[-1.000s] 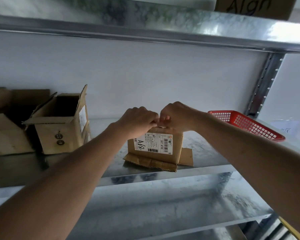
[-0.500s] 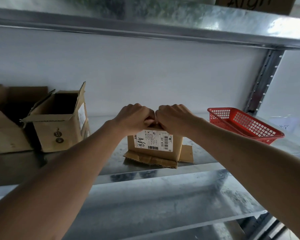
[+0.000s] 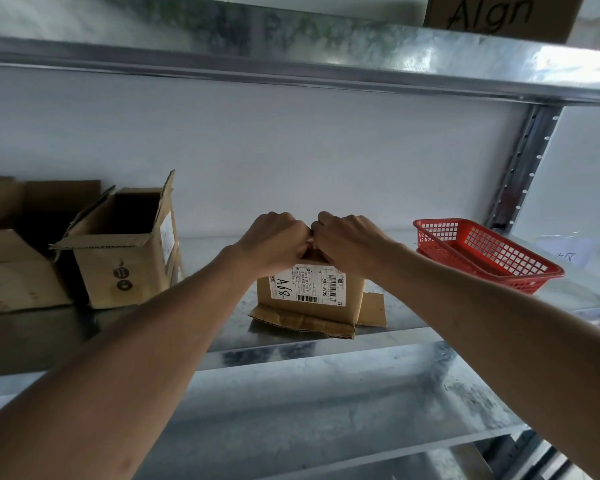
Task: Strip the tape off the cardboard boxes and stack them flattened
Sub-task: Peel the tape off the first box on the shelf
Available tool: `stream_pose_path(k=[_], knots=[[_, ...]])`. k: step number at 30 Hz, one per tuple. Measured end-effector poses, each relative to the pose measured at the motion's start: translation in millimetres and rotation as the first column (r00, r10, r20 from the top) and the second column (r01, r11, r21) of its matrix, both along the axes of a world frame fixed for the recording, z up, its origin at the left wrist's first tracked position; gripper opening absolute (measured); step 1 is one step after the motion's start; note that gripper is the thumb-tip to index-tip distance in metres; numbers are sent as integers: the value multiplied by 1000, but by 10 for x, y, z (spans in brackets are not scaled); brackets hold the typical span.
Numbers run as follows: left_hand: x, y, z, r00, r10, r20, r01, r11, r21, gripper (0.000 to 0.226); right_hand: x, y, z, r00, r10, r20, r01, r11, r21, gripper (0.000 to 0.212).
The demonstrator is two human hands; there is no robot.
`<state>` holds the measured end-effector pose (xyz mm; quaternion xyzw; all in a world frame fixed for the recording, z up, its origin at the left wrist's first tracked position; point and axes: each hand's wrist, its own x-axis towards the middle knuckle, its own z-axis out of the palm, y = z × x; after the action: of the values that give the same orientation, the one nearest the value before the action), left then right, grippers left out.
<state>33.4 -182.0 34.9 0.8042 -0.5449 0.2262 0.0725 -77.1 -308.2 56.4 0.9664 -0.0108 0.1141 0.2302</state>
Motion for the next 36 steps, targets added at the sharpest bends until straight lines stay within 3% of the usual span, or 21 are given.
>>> stream_pose_path(k=[8,12,18,22,27,36], knots=[[43,-69,12,999,-21,37,21,1000,1,42,-14,-40,1,999,18,30,-19,999,28,18],[23,-86,20,1000,-3,25,3,1000,9,33,-25,-61,-16,999,0,53,-3,999,49,20],[33,-91,31,999,-31,20,30,999,16,33,-169,-173,35,989,-140,46,117,935,335,21],[40,-96,7,999,-36,14,36,999,-1,32,-149,-119,25,980,-198,34,188,962,200,15],[40,-91,-5,999,-43,33,44,999,-19,33,-108,-49,27,995,-81,-50,78,995,-61,12],[49,-61,-4,999,-19,43,20,1000,-14,32,-40,-239,211,991,41,-130,-45,999,-28,24]])
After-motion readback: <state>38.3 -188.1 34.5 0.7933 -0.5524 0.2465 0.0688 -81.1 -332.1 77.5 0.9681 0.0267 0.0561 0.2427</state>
